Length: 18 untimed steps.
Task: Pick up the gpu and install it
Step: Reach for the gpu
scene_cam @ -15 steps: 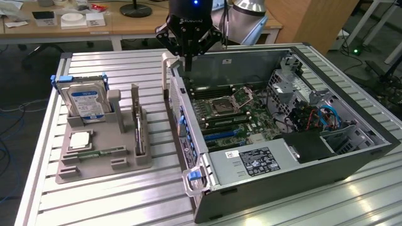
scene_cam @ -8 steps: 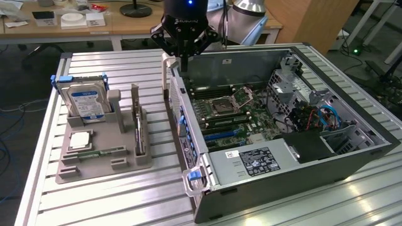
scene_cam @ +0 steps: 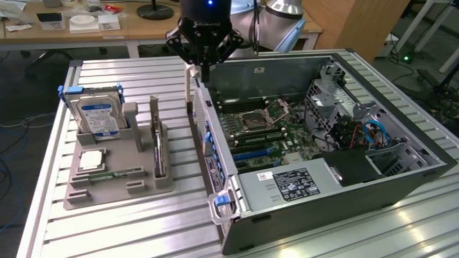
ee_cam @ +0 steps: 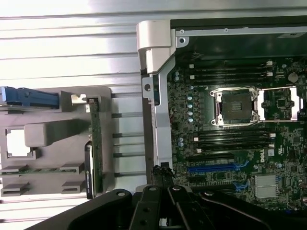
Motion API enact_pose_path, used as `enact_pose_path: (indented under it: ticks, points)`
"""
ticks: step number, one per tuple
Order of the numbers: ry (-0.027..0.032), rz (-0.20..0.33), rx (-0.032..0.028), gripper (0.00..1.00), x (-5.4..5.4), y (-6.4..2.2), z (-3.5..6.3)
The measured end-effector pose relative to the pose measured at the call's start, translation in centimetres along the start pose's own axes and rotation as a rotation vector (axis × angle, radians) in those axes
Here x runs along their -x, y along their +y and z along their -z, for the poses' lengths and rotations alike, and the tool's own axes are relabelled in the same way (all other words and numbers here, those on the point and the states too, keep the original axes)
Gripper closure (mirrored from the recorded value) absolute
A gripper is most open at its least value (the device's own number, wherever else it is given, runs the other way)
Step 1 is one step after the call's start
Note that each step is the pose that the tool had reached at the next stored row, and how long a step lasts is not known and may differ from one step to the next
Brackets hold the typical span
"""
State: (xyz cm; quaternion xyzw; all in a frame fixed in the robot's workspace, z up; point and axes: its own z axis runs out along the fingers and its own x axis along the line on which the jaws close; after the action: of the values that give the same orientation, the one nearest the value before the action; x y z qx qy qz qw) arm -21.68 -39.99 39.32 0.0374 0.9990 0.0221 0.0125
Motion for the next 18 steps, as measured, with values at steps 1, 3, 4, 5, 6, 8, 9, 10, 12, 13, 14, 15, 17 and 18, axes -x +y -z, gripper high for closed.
enact_pose_path:
  ticks: [1,3,4,5,6,8,9,10,12,13,14,15,17,18]
  points:
    - [0.0001,0.0,0.0,0.89,-0.1,-0.01,0.01]
    - [0.0001,0.0,-0.0001,0.89,-0.4,-0.03,0.02]
    - [0.0,0.0,0.0,0.89,-0.5,-0.04,0.01]
    - [0.0001,0.0,-0.0001,0.89,-0.6,-0.05,0.02]
    - [0.0001,0.0,-0.0001,0.89,-0.7,-0.06,0.02]
    - [0.0,0.0,0.0,0.89,-0.9,-0.08,0.03]
    - [0.0,0.0,-0.0001,0.89,-1.0,-0.09,0.03]
    - [0.0,0.0,0.0,0.89,-1.1,-0.1,0.03]
    - [0.0001,0.0,-0.0001,0.89,-1.3,-0.12,0.04]
    - [0.0001,0.0,-0.0001,0.89,-1.4,-0.12,0.04]
    - [0.0,0.0,0.0,0.89,-1.6,-0.13,0.04]
    - [0.0,0.0,0.0,0.89,-1.7,-0.14,0.05]
    - [0.0,0.0,0.0,0.89,-1.8,-0.16,0.05]
    - [0.0001,0.0,0.0,0.89,-2.0,-0.17,0.06]
